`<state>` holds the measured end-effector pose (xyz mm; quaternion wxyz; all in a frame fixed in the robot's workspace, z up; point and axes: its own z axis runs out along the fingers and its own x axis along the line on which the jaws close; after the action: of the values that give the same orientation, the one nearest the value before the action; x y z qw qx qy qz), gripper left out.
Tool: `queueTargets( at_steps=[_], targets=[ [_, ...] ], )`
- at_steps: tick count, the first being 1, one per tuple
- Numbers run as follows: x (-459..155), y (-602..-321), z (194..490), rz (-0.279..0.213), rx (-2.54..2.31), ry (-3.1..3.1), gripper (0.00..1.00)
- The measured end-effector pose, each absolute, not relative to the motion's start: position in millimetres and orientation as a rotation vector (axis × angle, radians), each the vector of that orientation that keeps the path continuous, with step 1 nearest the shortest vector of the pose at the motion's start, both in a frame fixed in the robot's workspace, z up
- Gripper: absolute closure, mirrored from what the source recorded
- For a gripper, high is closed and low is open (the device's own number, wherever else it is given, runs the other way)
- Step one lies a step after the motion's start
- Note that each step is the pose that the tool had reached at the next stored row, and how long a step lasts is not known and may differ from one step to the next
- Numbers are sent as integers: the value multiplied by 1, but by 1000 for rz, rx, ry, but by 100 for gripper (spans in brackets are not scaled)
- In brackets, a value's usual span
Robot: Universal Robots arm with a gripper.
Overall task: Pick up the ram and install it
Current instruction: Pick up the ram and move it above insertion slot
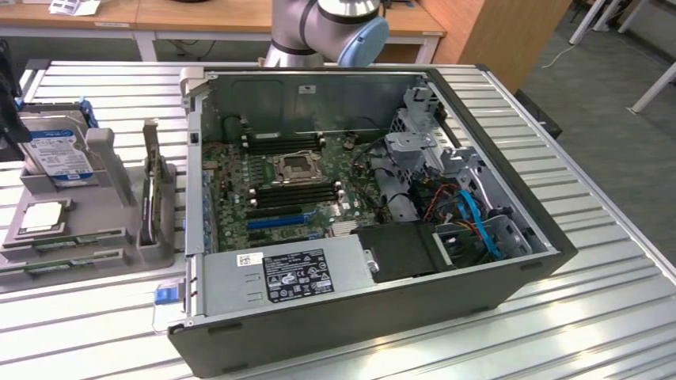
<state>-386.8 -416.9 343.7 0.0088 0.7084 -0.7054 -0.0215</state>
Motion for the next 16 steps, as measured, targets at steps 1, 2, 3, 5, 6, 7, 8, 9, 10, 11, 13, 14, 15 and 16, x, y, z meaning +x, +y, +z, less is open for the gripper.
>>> queueTargets(
  at_steps=[1, 2, 3, 5, 6, 7, 8, 9, 10, 11, 13, 14, 15, 16],
  targets=[
    [-387, -417, 342, -67, 2213, -2204, 64],
    [-387, -417, 341, -67, 2213, -2204, 64],
    [-387, -417, 340, -67, 2213, -2204, 64],
    [-387, -417, 337, -67, 2213, -2204, 64],
    [-387, -417, 335, -67, 2213, -2204, 64],
    [-387, -417, 334, -67, 2213, -2204, 64],
    [-387, -417, 333, -67, 2213, -2204, 64],
    [-387, -417, 332, -67, 2213, -2204, 64],
    [-387, -417, 331, -67, 2213, -2204, 64],
    [-387, -417, 330, -67, 2213, -2204, 64],
    [-387, -417, 328, -67, 2213, -2204, 64],
    [-387, -417, 327, -67, 2213, -2204, 64],
    [-387, -417, 325, -67, 2213, -2204, 64],
    [-387, -417, 325, -67, 2213, -2204, 64]
  ],
)
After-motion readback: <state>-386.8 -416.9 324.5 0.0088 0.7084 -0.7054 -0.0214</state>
